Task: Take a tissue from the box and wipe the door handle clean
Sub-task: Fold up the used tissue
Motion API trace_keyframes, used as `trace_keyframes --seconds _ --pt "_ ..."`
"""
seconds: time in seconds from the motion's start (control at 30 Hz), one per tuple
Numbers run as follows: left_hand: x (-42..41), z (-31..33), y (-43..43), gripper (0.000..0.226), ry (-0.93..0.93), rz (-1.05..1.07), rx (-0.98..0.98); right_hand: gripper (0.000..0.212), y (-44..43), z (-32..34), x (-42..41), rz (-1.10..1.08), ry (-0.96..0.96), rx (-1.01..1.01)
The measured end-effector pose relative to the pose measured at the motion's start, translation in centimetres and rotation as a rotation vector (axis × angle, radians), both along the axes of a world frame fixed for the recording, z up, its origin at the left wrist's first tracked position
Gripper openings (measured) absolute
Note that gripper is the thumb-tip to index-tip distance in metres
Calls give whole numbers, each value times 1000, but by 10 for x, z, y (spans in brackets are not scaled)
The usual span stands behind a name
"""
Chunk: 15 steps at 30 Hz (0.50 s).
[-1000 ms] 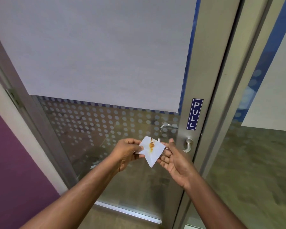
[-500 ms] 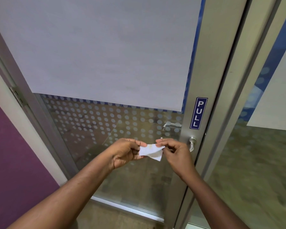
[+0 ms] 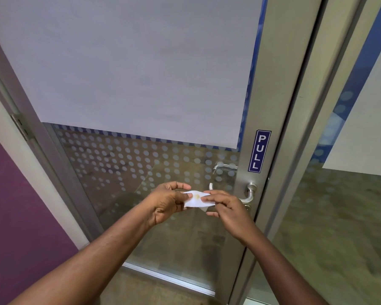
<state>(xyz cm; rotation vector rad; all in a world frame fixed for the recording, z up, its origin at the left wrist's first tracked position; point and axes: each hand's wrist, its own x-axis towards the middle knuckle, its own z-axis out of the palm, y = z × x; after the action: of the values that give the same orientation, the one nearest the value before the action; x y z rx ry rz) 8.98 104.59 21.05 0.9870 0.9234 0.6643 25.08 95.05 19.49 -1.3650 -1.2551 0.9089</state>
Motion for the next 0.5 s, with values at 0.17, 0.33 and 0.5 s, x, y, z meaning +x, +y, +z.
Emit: trace_keyframes --seconds 0.17,0.33,0.5 --pt "-9 -5 -6 20 23 21 15 20 3 -3 -5 -36 402 -101" --pt "-33 -7 -9 18 87 31 101 10 18 -21 -25 -3 384 -186" --pt "-69 -8 -7 13 321 100 282 17 41 -31 -54 6 295 -203"
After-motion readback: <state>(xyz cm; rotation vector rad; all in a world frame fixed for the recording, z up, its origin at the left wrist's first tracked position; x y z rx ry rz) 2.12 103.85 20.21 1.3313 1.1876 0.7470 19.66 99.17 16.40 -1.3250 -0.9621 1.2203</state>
